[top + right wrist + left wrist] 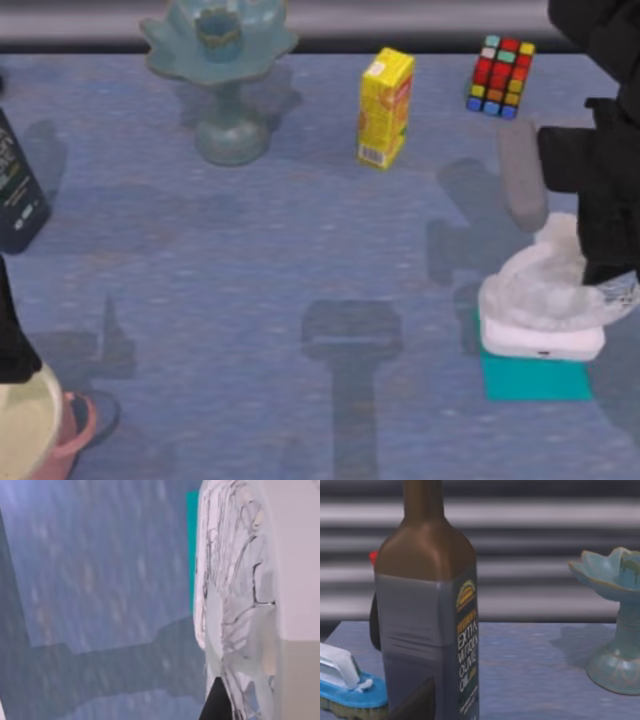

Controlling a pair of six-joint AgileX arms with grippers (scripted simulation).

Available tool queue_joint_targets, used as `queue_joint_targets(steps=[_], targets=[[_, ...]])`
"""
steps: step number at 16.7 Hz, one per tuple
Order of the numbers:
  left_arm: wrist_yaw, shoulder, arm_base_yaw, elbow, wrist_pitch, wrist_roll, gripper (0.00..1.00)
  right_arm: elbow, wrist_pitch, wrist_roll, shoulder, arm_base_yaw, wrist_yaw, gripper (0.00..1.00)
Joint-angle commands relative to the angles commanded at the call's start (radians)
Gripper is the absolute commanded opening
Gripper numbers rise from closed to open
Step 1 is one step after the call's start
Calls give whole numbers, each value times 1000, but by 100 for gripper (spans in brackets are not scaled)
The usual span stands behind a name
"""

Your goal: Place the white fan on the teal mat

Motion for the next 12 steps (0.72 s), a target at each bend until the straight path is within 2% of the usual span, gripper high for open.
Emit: queue_joint_targets(steps=[4,12], targets=[[0,0,0,0,0,0,100,-52,37,-102,-33,-21,24,0],[0,0,0,0,0,0,100,-91,78,-101,-28,-16,22,0]])
